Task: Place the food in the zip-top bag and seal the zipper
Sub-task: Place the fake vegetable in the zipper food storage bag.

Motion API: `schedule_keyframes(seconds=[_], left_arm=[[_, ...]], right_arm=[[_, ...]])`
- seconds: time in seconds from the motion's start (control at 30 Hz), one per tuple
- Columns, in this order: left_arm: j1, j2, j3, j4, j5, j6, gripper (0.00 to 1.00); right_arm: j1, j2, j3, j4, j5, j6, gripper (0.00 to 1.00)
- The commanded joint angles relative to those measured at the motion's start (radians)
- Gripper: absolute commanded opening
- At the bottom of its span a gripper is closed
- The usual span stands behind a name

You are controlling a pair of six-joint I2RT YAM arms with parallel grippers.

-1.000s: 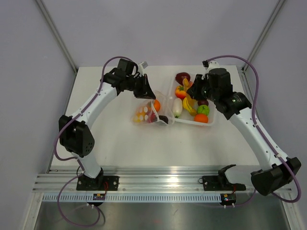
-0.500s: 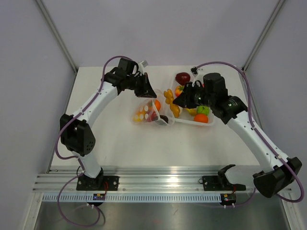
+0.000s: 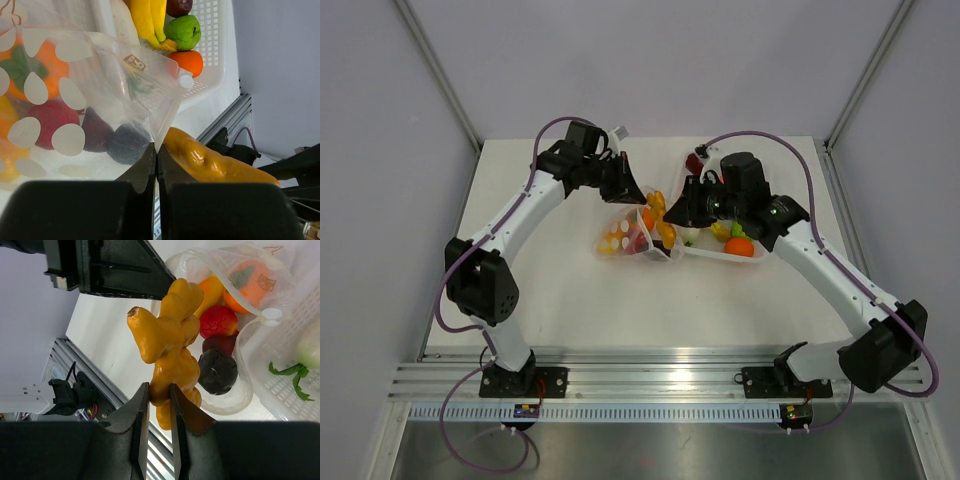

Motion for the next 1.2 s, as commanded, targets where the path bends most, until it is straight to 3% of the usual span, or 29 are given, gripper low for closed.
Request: schedule_keyframes(seconds=[0.0, 0.57, 0.6, 0.63, 0.73, 1.03, 1.17], left_arm=[[0.002, -0.038, 0.033, 0.034, 0.05, 0.0, 0.0], [0.002, -0.127, -0.059, 0.066, 0.084, -0.016, 0.0], [0.002, -0.127, -0.059, 0.068, 0.081, -0.014, 0.0], [0.002, -0.129, -0.058, 0.065, 0.081, -0.011, 0.0], [0.002, -0.127, -0.056, 0.056, 0.076, -0.003, 0.0], [0.002, -0.138, -0.059, 0.056, 0.078, -0.002, 0.0], [0.002, -0.148, -0.064, 0.054, 0.076, 0.0, 0.0]], right_arm=[[0.013, 0.034, -0.014, 0.082, -0.027, 0.01, 0.0], [0.011, 0.21, 0.028, 0.166, -0.001, 0.033, 0.02], [0.013, 0.225, 0.051, 0.143, 0.002, 0.027, 0.25], [0.013, 0.227, 0.059, 0.138, 0.004, 0.027, 0.36], [0.014, 0.186, 0.042, 0.134, 0.014, 0.024, 0.54], [0.013, -0.033, -0.145, 0.056, 0.247, 0.012, 0.53], [0.013, -0.043, -0.226, 0.04, 0.268, 0.041, 0.68]])
